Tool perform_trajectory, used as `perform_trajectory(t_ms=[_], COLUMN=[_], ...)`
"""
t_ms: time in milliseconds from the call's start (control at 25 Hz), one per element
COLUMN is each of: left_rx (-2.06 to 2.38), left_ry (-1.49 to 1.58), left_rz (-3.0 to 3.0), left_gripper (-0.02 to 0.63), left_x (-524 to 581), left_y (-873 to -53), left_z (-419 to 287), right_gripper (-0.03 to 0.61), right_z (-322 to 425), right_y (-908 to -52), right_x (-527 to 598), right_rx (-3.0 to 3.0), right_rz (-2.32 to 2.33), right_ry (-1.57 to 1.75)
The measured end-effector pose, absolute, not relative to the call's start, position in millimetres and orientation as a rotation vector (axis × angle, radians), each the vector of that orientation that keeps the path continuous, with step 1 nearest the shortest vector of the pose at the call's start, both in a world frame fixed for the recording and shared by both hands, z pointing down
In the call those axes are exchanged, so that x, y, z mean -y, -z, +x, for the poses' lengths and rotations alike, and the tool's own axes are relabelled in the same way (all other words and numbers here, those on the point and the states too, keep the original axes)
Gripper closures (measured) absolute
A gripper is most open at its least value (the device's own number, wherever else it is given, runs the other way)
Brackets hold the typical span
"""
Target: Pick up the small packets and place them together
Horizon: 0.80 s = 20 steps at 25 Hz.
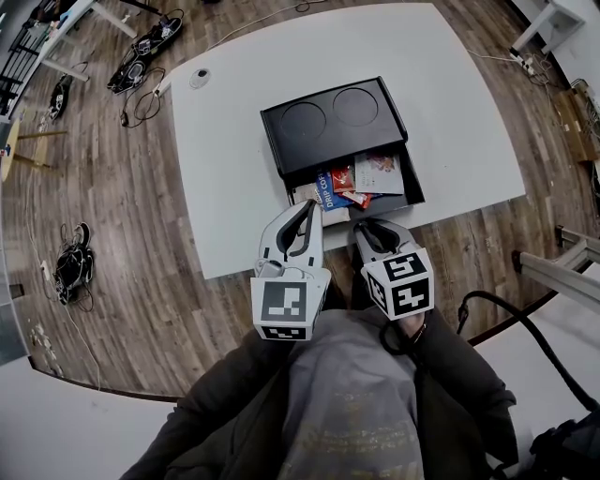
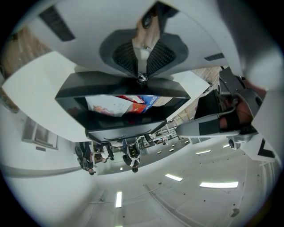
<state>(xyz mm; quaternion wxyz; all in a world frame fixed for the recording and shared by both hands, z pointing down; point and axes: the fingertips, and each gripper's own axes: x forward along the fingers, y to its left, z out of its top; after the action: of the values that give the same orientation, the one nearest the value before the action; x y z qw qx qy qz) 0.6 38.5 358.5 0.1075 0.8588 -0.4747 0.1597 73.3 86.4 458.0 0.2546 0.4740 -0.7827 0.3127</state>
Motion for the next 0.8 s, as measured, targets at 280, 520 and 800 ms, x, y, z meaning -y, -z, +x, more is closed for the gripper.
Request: perform_trajectory(t_ms=[280,520,800], left_rx=[1.381,1.382,1.383], left_ry=[-0.466,-0.463,-0.457], left_rz=[2.534,2.538,2.537], left_gripper=[0.611,0.611,0.611], left_x=[-42.6,-42.2,-43.2], left_y=[-360.2,-358.2,-356.9], left_z=[2.2,-1.2,-4.1], right_gripper=[0.512,0.512,0.512], right_z=[72.5,72.7,72.6], right_y=[-459.3,-454.8,-455.7], right_x=[-93.0,-93.1,-93.7], right_rx=[2.124,2.125,2.120], right_rz=[1.291,1.305,1.310], right_ry=[-0.855,-0.850,-0.854])
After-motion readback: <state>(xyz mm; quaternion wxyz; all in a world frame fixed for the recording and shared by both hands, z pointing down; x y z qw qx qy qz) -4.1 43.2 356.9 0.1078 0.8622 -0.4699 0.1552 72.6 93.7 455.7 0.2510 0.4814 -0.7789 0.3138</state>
